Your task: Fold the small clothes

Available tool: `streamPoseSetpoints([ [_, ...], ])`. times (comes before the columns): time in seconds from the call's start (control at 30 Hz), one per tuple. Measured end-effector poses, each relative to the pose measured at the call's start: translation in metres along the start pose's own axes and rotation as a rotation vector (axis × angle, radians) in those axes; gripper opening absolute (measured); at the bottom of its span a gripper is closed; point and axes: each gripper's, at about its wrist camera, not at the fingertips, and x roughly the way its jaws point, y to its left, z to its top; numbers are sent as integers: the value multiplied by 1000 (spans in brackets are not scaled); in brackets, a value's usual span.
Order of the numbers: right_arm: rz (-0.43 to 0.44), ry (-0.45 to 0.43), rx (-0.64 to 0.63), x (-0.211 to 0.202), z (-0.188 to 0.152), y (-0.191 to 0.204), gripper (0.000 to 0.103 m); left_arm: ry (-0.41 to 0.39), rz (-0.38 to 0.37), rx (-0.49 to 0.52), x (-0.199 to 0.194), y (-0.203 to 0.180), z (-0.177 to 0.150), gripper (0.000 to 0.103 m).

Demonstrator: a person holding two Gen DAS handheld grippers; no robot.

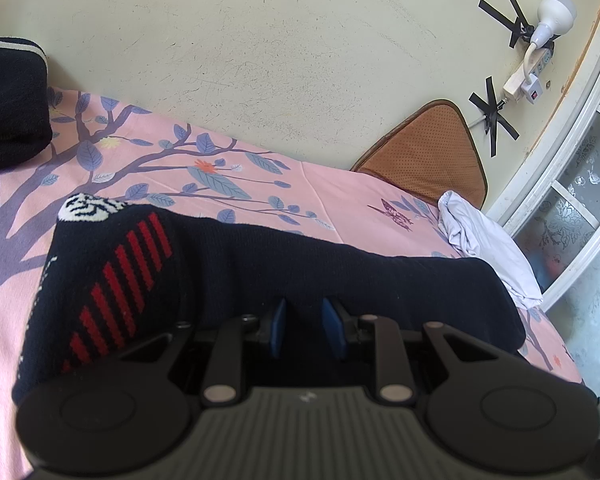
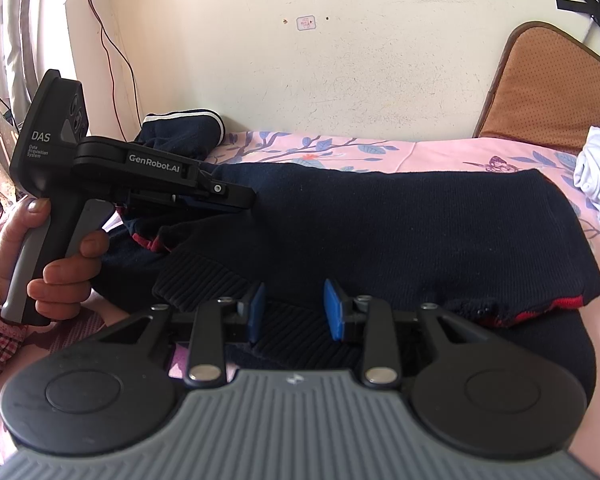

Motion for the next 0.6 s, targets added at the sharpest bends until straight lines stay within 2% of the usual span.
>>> streamPoseSetpoints([
  [0.6,2,-1,17,1,1,3,37,0,0,0,0,1,0,23],
])
